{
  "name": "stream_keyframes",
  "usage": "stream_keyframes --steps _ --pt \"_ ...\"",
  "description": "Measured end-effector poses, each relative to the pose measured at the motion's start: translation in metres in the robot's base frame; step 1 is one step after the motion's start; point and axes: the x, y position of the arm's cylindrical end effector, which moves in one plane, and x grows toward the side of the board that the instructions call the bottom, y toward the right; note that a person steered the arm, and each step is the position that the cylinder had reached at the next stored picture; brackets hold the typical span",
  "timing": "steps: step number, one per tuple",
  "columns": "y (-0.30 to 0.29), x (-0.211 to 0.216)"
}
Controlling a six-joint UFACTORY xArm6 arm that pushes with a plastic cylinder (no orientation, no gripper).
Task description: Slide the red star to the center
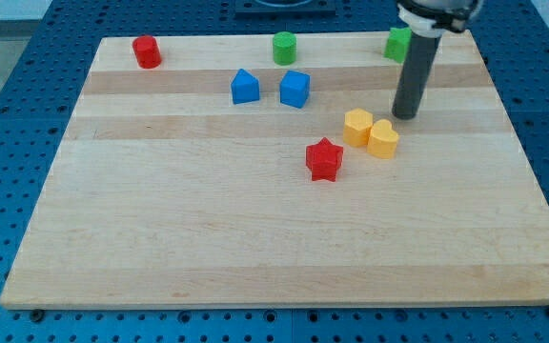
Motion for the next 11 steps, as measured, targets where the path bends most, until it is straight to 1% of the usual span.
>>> stream_keyframes --steps 1,2,3,5,6,7,10,11 --pt "0.012 0.028" --pt "0.014 0.064" --pt "-0.003 0.093" --pt "-0.083 0.097" --pt "-0.101 0.097" --pt "-0.101 0.097" --pt "-0.106 0.068" --pt "-0.123 0.062"
